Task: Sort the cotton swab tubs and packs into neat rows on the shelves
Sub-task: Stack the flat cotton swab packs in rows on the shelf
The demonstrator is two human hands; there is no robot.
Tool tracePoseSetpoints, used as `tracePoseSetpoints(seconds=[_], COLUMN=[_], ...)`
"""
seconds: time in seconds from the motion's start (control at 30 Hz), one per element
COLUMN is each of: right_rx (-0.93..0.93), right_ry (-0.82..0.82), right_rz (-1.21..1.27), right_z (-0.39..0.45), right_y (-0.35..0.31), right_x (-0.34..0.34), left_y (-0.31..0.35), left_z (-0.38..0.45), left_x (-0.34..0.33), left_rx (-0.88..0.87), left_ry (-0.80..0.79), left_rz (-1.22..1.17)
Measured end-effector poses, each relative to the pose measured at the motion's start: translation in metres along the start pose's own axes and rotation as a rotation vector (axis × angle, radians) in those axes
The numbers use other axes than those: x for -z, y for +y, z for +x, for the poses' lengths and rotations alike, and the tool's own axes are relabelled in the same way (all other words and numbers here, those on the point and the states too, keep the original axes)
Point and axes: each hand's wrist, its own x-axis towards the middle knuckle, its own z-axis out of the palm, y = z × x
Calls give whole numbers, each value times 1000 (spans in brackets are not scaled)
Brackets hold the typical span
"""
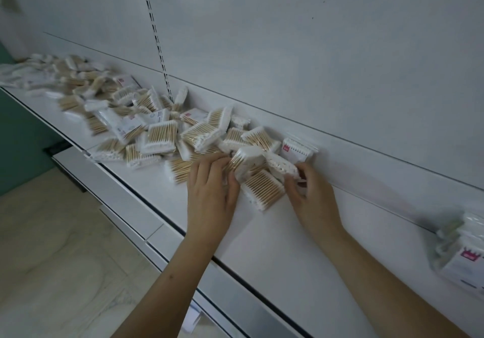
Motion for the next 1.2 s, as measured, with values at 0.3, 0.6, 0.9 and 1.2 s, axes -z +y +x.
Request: tracePoseSetpoints(seconds=[0.3,0.6,0.9,1.2], right_rx=[-18,-132,-290,-395], right_ry=[-72,-138,-74,153], right_rz=[-34,-23,168,38], right_z=[0,8,-18,-103], right_y=[1,-8,-32,-26], right_x=[3,17,73,171], left_y=[11,9,34,120], left_z=[-6,1,5,-6], left_x=[18,19,21,-19], left_rx=[350,472,357,266], left_ry=[41,-127,-251,-822], left_rz=[-417,-549,-664,-829])
